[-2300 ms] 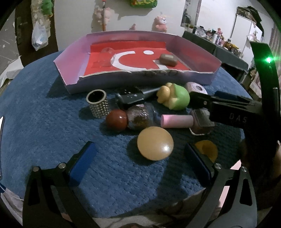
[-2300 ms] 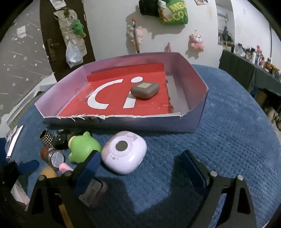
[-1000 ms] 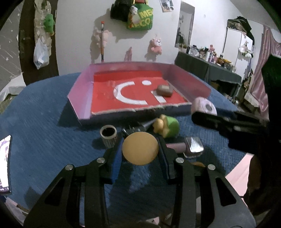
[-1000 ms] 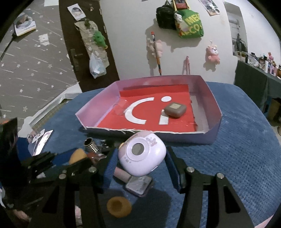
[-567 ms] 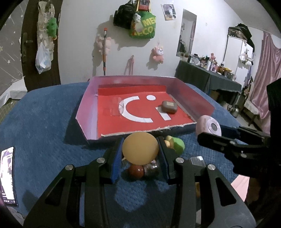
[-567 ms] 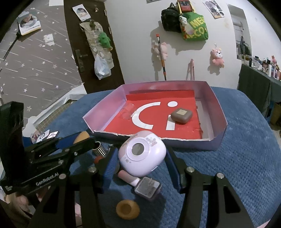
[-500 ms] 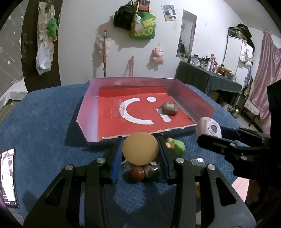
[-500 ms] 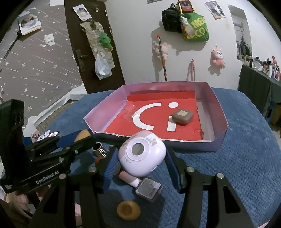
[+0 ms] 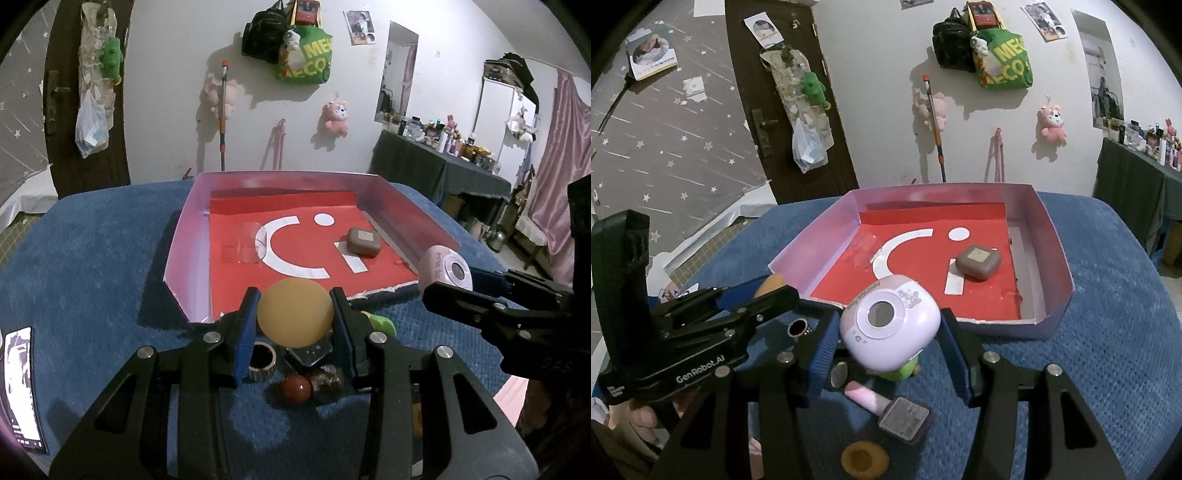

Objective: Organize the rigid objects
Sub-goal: 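Carry the sponge ball and white device over the red box with both grippers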

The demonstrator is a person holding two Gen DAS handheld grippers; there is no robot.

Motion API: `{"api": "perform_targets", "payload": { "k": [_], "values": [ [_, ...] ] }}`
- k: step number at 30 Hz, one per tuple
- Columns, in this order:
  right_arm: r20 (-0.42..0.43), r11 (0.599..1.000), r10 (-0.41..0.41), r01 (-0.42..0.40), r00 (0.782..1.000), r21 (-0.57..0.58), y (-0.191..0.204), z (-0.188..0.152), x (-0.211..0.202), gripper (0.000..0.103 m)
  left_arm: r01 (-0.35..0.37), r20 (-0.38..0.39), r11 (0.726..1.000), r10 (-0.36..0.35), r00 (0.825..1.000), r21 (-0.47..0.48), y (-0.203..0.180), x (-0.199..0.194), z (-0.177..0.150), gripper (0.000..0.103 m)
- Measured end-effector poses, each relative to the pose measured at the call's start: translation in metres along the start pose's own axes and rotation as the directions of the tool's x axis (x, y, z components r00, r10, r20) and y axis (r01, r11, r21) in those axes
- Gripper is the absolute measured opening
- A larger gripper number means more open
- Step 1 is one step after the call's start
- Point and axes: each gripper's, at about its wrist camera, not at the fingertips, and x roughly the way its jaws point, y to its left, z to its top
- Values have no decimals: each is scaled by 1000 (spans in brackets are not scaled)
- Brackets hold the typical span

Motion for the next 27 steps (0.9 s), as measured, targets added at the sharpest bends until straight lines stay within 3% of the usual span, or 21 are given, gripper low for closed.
{"api": "perform_targets", "payload": {
  "k": [27],
  "values": [
    [-31, 1000, 16, -16, 999, 18, -18, 49, 30, 57, 26, -65, 999, -28, 997, -29, 9, 41, 50, 36]
  ]
}}
